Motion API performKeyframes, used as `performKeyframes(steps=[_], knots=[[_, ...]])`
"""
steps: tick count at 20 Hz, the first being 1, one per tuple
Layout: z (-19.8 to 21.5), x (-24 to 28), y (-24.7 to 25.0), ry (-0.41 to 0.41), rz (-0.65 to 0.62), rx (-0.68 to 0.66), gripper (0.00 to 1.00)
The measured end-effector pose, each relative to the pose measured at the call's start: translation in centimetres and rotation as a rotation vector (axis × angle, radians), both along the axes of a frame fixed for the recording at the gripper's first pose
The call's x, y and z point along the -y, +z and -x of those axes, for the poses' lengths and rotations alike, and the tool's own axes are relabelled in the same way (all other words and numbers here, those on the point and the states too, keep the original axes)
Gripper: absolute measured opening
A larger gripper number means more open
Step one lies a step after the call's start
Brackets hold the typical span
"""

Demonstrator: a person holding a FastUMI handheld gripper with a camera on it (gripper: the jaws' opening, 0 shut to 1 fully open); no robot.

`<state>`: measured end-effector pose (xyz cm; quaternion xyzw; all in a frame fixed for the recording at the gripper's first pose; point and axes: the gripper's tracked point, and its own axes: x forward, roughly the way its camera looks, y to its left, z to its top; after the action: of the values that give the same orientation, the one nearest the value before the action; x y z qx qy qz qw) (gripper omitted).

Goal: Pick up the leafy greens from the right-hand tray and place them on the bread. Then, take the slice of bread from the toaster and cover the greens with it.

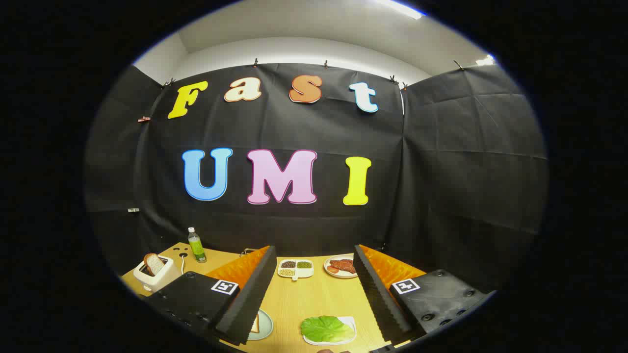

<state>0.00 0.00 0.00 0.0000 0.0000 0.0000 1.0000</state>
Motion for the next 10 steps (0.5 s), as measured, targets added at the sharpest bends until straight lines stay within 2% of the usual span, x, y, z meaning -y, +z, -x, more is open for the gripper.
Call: performKeyframes(steps=[10], knots=[[-0.3, 2.2, -0.1, -0.021, -0.002, -0.009, 0.97]])
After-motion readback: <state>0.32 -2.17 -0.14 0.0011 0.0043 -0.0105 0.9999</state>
